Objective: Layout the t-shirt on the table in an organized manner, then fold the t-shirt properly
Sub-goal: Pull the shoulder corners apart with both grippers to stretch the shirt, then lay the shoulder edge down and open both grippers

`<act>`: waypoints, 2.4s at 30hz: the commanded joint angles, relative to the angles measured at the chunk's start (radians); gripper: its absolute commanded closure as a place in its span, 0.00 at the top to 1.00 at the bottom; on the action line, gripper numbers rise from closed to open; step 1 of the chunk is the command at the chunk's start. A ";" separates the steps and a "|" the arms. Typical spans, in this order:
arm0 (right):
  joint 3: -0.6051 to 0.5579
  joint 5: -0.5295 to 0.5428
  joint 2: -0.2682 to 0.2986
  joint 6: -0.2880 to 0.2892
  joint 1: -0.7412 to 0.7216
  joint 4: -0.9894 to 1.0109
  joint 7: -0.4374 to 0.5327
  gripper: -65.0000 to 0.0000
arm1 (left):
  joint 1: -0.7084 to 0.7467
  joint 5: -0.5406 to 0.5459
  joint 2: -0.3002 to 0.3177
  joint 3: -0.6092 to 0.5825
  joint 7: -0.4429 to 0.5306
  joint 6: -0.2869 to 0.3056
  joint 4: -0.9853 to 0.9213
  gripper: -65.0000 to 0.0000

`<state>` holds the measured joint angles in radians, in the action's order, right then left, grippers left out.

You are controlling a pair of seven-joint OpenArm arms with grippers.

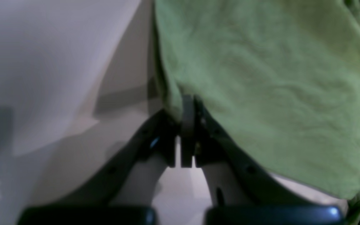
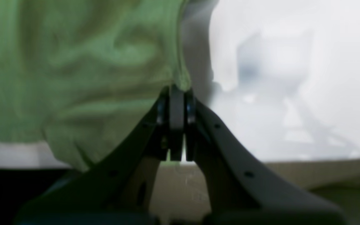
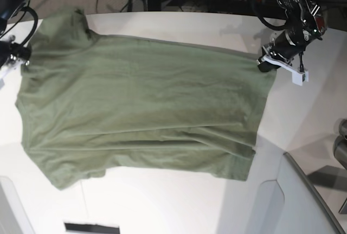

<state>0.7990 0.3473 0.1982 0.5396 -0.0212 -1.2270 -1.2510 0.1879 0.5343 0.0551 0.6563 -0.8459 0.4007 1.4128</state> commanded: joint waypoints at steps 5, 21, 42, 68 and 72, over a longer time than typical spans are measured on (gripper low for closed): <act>0.001 0.000 -0.015 0.001 0.031 -0.138 -0.048 0.00 | 0.048 0.014 0.010 0.003 0.009 0.008 0.093 0.00; 0.000 0.000 -0.042 -0.005 0.074 -0.236 -0.120 0.00 | 0.154 0.014 0.005 0.001 0.009 0.008 0.179 0.00; 0.001 -0.001 -0.042 -0.005 0.103 -0.323 -0.120 0.00 | 0.213 0.016 -0.024 0.003 -0.105 -0.056 0.274 0.00; -0.080 -0.004 -0.039 -0.151 -0.016 -0.216 -0.118 0.00 | 0.069 0.020 -0.028 0.075 -0.214 -0.058 0.313 0.00; -0.080 -0.004 -0.022 -0.151 -0.049 -0.196 -0.120 0.00 | -0.009 0.016 -0.025 0.122 -0.260 -0.058 0.270 0.00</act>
<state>0.7158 0.3416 0.1493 0.3893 -0.0536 -1.4094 -1.3781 0.1848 0.5377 0.0223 0.7769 -1.1145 0.3401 1.6699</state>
